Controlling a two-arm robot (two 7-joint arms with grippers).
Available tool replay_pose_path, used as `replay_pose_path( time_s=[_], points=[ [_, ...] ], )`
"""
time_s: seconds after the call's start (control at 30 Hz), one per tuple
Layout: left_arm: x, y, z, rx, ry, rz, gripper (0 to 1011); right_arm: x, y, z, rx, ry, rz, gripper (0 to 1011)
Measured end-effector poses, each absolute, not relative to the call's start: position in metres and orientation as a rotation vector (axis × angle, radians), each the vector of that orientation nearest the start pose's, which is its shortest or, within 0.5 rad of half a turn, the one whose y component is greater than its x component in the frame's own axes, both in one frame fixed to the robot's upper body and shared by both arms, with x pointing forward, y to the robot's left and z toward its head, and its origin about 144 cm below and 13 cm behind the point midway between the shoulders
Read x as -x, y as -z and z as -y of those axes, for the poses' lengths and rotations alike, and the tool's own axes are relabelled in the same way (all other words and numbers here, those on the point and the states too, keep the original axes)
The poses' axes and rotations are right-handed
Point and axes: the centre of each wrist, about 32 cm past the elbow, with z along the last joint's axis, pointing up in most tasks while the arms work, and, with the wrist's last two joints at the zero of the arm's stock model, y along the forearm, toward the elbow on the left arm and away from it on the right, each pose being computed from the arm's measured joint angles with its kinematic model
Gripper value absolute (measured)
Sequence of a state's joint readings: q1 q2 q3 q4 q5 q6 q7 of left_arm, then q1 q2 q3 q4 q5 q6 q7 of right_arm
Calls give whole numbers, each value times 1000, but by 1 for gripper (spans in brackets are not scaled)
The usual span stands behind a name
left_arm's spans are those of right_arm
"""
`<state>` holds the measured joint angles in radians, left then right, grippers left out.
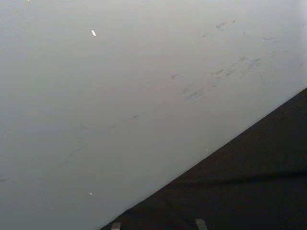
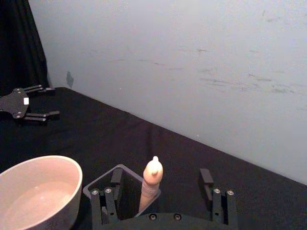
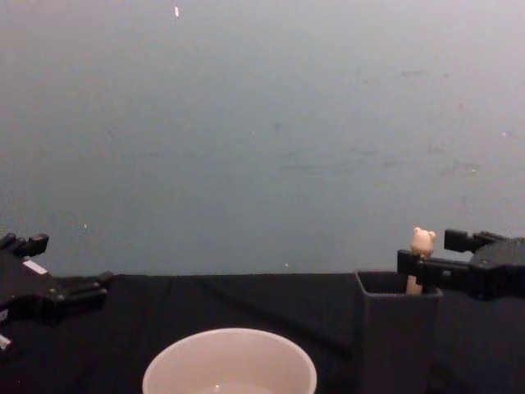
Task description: Pick up the stirring spoon with one hand, stir inside the cup, then place it back in its original position.
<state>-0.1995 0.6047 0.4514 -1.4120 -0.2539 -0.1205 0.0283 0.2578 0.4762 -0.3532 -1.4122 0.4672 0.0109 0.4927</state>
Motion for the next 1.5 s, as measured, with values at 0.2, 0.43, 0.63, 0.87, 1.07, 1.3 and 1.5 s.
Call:
replay_pose_path(
  time_s=[0.2,0.43,0.63,0.87,1.07,1.3,1.5],
  points=[
    [-489,-1140,-310,-305,-1248,285,1001,-516,-1169,288,89,842,-11,881],
    [-489,-1140,-310,-304,-1248,285,1001,-516,-1169,288,89,842,-10,686],
    [-489,-1140,-310,-305,-1248,285,1001,-516,-1169,288,88,842,-9,484],
    [-489,-1140,-310,-304,-1248,285,1001,-516,-1169,288,88,842,-9,252],
    [-489,-1140,-310,-304,-1248,285,1001,-516,-1169,288,87,842,-9,216],
    [-489,-1140,-310,-304,-1248,285,1002,-516,-1169,288,87,842,-9,216],
    [-489,-1140,-310,-304,-1248,285,1001,-516,-1169,288,88,842,-9,216]
  ],
)
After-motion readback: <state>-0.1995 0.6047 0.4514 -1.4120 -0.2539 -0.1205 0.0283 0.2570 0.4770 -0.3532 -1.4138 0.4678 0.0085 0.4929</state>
